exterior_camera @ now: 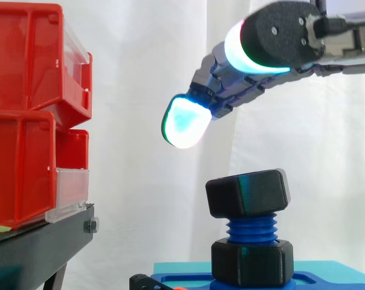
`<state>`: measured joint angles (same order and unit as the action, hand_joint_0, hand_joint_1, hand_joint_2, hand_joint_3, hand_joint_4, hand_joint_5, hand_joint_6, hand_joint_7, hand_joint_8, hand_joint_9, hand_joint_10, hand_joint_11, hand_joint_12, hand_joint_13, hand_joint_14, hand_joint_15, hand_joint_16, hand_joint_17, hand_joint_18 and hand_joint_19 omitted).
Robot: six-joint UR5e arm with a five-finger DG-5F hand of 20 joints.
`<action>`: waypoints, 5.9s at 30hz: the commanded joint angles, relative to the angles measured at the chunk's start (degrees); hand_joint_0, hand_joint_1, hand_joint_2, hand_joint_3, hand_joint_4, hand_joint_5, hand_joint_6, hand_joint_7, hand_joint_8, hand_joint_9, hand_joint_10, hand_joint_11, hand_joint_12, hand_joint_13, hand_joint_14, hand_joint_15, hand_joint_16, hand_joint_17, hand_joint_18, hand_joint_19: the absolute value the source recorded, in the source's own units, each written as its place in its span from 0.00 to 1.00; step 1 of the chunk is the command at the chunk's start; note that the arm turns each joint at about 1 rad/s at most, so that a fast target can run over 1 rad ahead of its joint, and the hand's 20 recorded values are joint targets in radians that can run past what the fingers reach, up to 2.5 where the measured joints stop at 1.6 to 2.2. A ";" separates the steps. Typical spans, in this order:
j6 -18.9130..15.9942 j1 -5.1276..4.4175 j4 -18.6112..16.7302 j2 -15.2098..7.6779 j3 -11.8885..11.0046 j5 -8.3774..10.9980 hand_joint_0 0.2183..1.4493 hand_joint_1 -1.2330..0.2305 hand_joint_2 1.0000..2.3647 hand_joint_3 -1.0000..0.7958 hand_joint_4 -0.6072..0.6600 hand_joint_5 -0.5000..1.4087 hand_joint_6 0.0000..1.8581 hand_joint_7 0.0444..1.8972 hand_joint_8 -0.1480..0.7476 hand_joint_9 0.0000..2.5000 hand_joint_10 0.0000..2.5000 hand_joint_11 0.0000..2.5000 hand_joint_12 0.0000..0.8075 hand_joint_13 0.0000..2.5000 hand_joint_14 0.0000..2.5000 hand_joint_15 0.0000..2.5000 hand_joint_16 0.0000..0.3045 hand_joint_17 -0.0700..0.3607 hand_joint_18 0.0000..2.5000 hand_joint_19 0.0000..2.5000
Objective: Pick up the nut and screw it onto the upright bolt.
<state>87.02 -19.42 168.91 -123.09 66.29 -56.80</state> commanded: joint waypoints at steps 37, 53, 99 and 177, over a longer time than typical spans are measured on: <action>-5.01 -0.79 7.75 -0.57 0.07 -0.32 0.19 0.75 0.00 0.28 0.63 0.19 0.27 0.42 0.44 0.12 0.00 0.00 0.45 0.12 0.00 0.00 0.14 0.39 0.00 0.00; -4.93 0.62 12.05 -0.49 -0.63 -2.61 0.19 0.75 0.00 0.28 0.67 0.20 0.27 0.53 0.44 0.13 0.00 0.00 0.43 0.13 0.00 0.00 0.13 0.38 0.00 0.00; -3.34 3.78 15.83 -4.62 -10.56 -11.13 0.20 0.75 0.00 0.28 0.58 0.17 0.27 0.30 0.38 0.13 0.00 0.00 0.40 0.13 0.00 0.00 0.13 0.36 0.00 0.00; -1.32 8.97 28.93 -4.70 -18.74 -19.22 0.24 0.68 0.00 0.28 0.66 0.22 0.27 0.44 0.44 0.40 0.00 0.00 0.25 0.31 0.00 0.00 0.04 0.22 0.15 0.00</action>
<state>85.55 -10.48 201.11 -127.72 47.21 -74.71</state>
